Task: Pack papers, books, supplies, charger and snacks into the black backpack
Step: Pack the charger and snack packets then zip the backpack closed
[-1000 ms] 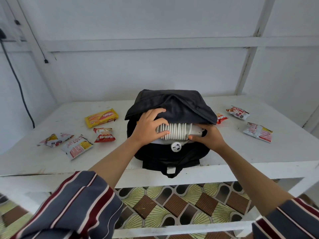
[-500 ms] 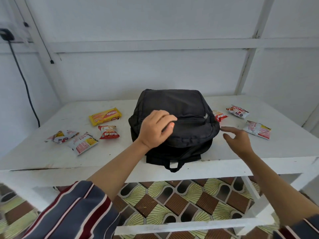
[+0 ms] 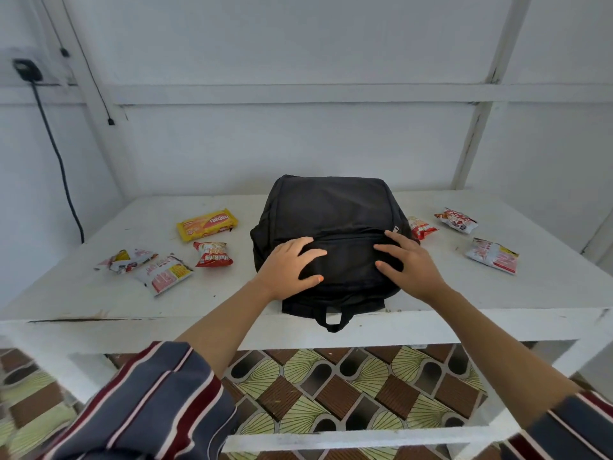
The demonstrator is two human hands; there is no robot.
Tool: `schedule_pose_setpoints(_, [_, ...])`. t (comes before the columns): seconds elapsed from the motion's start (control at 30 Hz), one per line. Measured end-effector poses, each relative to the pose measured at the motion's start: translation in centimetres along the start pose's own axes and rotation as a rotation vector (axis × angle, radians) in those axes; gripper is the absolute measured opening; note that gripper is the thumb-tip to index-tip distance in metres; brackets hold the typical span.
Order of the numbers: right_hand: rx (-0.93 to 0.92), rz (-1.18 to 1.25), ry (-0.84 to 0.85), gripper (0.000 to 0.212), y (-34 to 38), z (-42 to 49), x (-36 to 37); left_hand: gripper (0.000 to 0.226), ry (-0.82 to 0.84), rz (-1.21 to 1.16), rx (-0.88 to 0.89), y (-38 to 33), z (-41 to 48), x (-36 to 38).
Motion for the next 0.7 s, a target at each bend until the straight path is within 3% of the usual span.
schedule_pose_setpoints(0.13, [-0.027,-0.045,-0.029,0.03,0.3,0.8,-0.6,0.054,0.001,-0.035,0.021,0.2,-0.1,-0.7])
schedule_pose_setpoints(0.27, [-0.06,-0.05,-0.125,0.015,1.2,2.5,-1.6,0.03,-0.112,-0.131,0.012,1.0,-0.1,-2.5])
schedule_pose_setpoints(0.43, [-0.143,0.044,-0.118,0.012,3.6,5.1,-1.3,0.044,-0.215,-0.173,-0.06,3.1,-0.2,-4.5])
schedule_pose_setpoints(0.7, [-0.277,0.275,0.073,0.03,12.3,9.8,3.0,0.036,-0.314,-0.118,-0.289,9.1,-3.8,-6.7])
Point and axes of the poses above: each hand's wrist, its own z-axis towards the middle knuckle, its own x-axis out of the palm, y = z × x, the point moved 6 cm from there along z, towards the middle knuckle, and after that the axes turned 9 degrees about z, right-handed, at the moved point
